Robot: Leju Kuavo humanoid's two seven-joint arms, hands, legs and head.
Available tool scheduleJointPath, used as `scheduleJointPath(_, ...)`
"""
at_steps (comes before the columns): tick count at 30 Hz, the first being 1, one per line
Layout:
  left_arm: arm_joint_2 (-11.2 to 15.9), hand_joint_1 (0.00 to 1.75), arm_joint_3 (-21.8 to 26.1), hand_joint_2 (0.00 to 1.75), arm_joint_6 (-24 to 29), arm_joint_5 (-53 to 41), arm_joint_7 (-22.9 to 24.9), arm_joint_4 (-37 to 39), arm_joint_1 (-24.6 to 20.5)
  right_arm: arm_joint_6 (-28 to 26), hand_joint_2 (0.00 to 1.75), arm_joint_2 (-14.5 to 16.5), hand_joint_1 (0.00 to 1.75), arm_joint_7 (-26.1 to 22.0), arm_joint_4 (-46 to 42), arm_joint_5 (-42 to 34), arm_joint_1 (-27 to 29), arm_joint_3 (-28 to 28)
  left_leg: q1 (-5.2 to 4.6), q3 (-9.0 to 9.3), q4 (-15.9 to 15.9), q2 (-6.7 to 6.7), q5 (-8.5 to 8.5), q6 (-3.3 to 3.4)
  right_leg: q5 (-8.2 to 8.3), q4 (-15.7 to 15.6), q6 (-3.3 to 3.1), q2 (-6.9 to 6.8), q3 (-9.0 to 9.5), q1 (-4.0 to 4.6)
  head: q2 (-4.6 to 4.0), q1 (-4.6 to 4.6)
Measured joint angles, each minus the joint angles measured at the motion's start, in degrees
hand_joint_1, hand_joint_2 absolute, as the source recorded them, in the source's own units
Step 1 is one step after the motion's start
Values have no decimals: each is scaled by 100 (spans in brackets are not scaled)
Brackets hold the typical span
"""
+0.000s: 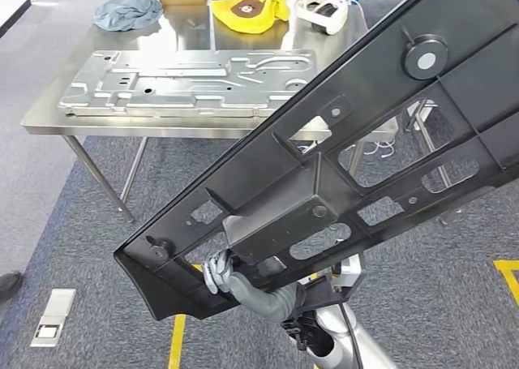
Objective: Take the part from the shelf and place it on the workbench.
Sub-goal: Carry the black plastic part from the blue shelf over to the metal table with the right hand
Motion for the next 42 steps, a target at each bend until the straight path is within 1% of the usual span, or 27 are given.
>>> scheduleJointPath(1, 0, 0, 2, 175, 0, -5, 1, 0, -2, -6, 175, -1, 175, -1, -7, 14, 3, -3, -26, 47, -116, -4, 22, 41, -23, -12, 28, 2, 19, -4, 0, 0)
scheduleJointPath(3, -1, 0, 4, 175, 1, -23, -1, -1, -8, -26, 175, -1, 175, -2, -27, 40, 13, -9, -49, 102, -230, -6, -65, 104, -40, -53, 91, -2, 24, -8, 0, -2)
scheduleJointPath(5, -1, 0, 4, 175, 1, -54, -10, -1, -12, -42, 175, -2, 175, -3, -65, 58, 17, -16, -13, 206, -397, 5, -117, 136, -92, -23, 140, -23, 27, 2, 0, 4)
scheduleJointPath(6, -1, 0, 4, 175, -1, -66, -16, 0, -14, -45, 175, -3, 175, -3, -79, 63, 13, -20, 12, 277, -477, 9, -131, 148, -163, 122, 161, -30, -35, 9, 0, 8)
scheduleJointPath(7, -2, 0, 4, 175, -2, -74, -22, 0, -15, -47, 175, -6, 175, -4, -89, 67, 16, -24, 33, 335, -520, 14, -144, 154, -269, 384, 176, -35, -171, 6, 0, 14)
scheduleJointPath(9, -6, 0, 4, 175, -5, -76, -27, 0, -13, -50, 175, -17, 175, -4, -89, 72, 39, -28, 43, 421, -543, 13, -201, 161, -478, 1096, 210, -35, -618, -3, 0, 19)
scheduleJointPath(10, -9, 0, 4, 175, -7, -76, -26, 0, -9, -53, 175, -23, 175, -4, -89, 74, 61, -30, 46, 467, -543, 13, -242, 152, -483, 1343, 227, -36, -813, -7, 0, 20)
scheduleJointPath(11, -11, 0, 4, 175, -7, -80, -25, 0, -5, -54, 175, -30, 175, -4, -88, 75, 80, -29, 50, 527, -542, 12, -288, 137, -363, 1393, 241, -37, -919, -9, 0, 20)
scheduleJointPath(12, -12, 0, 3, 175, -7, -85, -24, 0, -3, -55, 175, -34, 175, -4, -88, 77, 94, -29, 58, 599, -542, 11, -339, 119, -130, 1226, 251, -39, -918, -11, 0, 20)
scheduleJointPath(14, -12, 0, 4, 175, -6, -93, -22, 0, -6, -56, 175, -42, 175, -4, -86, 81, 109, -31, 67, 747, -544, 8, -449, 69, 381, 574, 255, -52, -727, -8, 0, 20)
scheduleJointPath(15, -11, 0, 5, 175, -5, -95, -21, -1, -12, -57, 175, -45, 175, -5, -86, 85, 114, -31, 64, 787, -541, 5, -493, 37, 498, 310, 243, -57, -627, -1, 0, 19)
scheduleJointPath(16, -11, 0, 5, 175, -4, -97, -19, -1, -22, -58, 175, -49, 175, -5, -86, 89, 120, -32, 57, 799, -540, 5, -524, 9, 507, 158, 212, -57, -568, 8, 0, 19)
scheduleJointPath(20, -18, 0, 4, 175, 2, -124, 6, 0, -59, -74, 175, -50, 175, -10, -96, 95, 129, -39, 49, 824, -537, 18, -606, -83, 348, 35, 48, -34, -473, -4, 0, 20)
scheduleJointPath(22, -22, 0, 4, 175, 0, -159, 12, 0, -70, -80, 175, -48, 175, -11, -103, 98, 119, -40, 56, 633, -125, 18, -793, -130, 296, 12, -23, -49, -391, -30, 0, 14)
scheduleJointPath(24, -25, 0, 4, 175, -2, -184, 12, 0, -62, -90, 175, -48, 175, -13, -104, 104, 119, -42, 61, 150, 663, 17, -1029, -156, 231, 11, -60, -52, -329, -21, 0, 8)
scheduleJointPath(25, -25, 0, 4, 175, -2, -191, 12, 0, -49, -94, 175, -48, 175, -13, -104, 108, 127, -43, 62, -80, 971, 17, -1065, -157, 198, 11, -63, -43, -294, -14, 0, 7)
scheduleJointPath(26, -25, 0, 4, 175, -2, -194, 11, 0, -35, -97, 175, -49, 175, -13, -104, 112, 136, -45, 59, -229, 1095, 17, -987, -145, 161, 11, -63, -31, -247, -7, 0, 7)
scheduleJointPath(27, -25, 0, 4, 175, -2, -196, 11, 0, -23, -101, 175, -49, 175, -15, -107, 117, 143, -48, 51, -269, 993, 16, -790, -119, 119, 11, -60, -18, -185, 1, 0, 7)
scheduleJointPath(29, -25, 0, 4, 175, 1, -198, 10, 0, -16, -107, 175, -49, 175, -41, -127, 134, 150, -54, 15, -128, 381, 7, -259, -18, 25, 1, -47, -4, -42, 12, 0, 9)
scheduleJointPath(30, -25, 0, 5, 175, 5, -199, 10, 0, -16, -110, 175, -51, 175, -62, -140, 143, 148, -58, -15, -39, 111, 1, -74, 39, -17, -7, -30, 0, 14, 16, 0, 12)
scheduleJointPath(31, -25, 0, 5, 175, 14, -201, 9, 0, -16, -114, 175, -52, 175, -79, -155, 151, 148, -64, -46, 25, -60, -5, 5, 90, -45, -20, -5, 1, 46, 12, 0, 13)
scheduleJointPath(33, -25, 0, 7, 175, 34, -203, 10, 0, -16, -121, 175, -56, 175, -93, -179, 160, 146, -78, -90, 73, -160, -9, -36, 159, -66, -60, 55, 1, 61, 1, 0, 12)
scheduleJointPath(36, -30, 0, 7, 175, 47, -204, 10, -2, -29, -125, 175, -55, 175, -92, -237, 168, 127, -100, -35, 270, -480, 1, -121, 210, -142, -10, 141, -26, 55, 15, 0, 14)
scheduleJointPath(38, -36, 0, 7, 175, 46, -205, 11, -1, -33, -123, 175, -61, 175, -86, -249, 172, 108, -112, -3, 405, -603, 7, -158, 216, -337, 478, 190, -35, -201, 13, 0, 18)
scheduleJointPath(40, -48, 0, 7, 175, 46, -207, 18, 0, -30, -125, 175, -75, 175, -76, -245, 172, 122, -119, 7, 497, -612, 8, -229, 205, -500, 1162, 236, -36, -655, -1, 0, 18)
scheduleJointPath(41, -54, 0, 7, 175, 46, -208, 20, 0, -27, -125, 175, -84, 175, -72, -243, 172, 134, -121, 15, 552, -611, 7, -276, 186, -446, 1327, 257, -36, -816, -8, 0, 18)
scheduleJointPath(42, -58, 0, 7, 175, 46, -208, 22, 0, -24, -125, 175, -91, 175, -72, -241, 172, 143, -122, 25, 620, -611, 6, -327, 164, -273, 1287, 279, -37, -880, -15, 0, 18)
